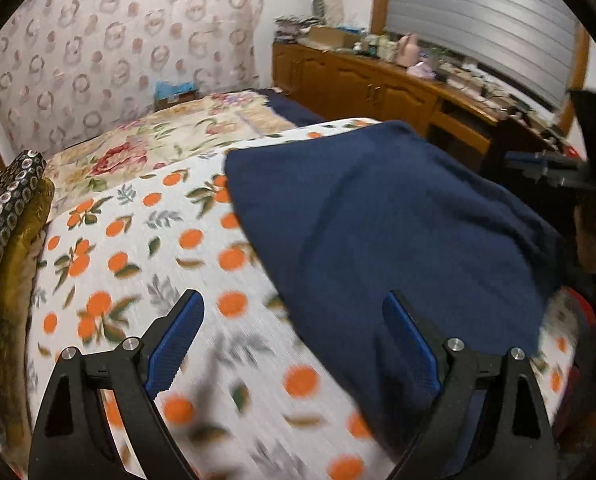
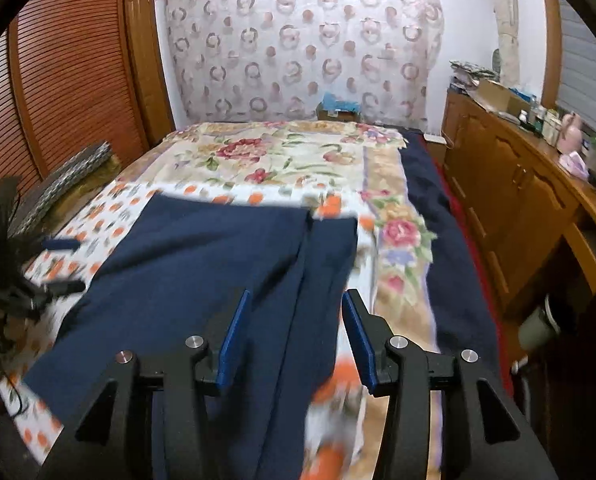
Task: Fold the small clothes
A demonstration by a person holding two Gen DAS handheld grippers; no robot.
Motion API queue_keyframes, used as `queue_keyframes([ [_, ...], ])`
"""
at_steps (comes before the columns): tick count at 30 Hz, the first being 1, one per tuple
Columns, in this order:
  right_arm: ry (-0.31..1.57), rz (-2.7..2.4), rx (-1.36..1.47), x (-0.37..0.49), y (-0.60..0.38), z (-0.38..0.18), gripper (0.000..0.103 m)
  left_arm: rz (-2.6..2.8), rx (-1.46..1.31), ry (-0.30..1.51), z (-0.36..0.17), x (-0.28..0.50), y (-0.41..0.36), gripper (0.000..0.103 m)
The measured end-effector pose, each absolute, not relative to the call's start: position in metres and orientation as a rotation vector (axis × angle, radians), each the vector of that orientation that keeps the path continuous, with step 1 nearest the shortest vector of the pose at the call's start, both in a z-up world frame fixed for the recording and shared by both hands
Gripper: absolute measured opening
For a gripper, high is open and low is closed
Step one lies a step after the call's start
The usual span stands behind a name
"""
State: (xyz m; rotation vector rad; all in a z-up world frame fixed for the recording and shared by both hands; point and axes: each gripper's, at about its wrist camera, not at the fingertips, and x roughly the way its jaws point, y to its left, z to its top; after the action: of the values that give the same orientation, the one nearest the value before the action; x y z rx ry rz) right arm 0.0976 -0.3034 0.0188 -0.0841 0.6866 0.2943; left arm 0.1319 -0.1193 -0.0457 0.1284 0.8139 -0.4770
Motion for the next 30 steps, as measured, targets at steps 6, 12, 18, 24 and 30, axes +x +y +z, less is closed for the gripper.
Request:
queue_keyframes([
  [6,0.721,0.283,-0.062,0.031,-0.302,0.002,0.049,-0.502,0.134,0.813,-0.044,0.090,-0.119,0.092],
  [12,0.765,0.254,-0.030,0.012,-0.322,-0.005,0.049,-0.518,0.125,0.826,-0.050,0.063,-0.119,0.092],
  [18,0.790,0.249,0.027,0.009,-0.329,-0.011,0.050,-0.576,0.097,0.863,-0.060,0.051,-0.122,0.079],
  [24,0.784,0.274,0.018,0.005,-0.321,-0.010,0.050,-0.608,0.065,0.888,-0.066,0.046,-0.127,0.064],
  [30,0.776,0.343,-0.006,0.001,-0.317,-0.017,0.018,-0.653,0.040,0.918,-0.074,0.046,-0.130,0.042],
])
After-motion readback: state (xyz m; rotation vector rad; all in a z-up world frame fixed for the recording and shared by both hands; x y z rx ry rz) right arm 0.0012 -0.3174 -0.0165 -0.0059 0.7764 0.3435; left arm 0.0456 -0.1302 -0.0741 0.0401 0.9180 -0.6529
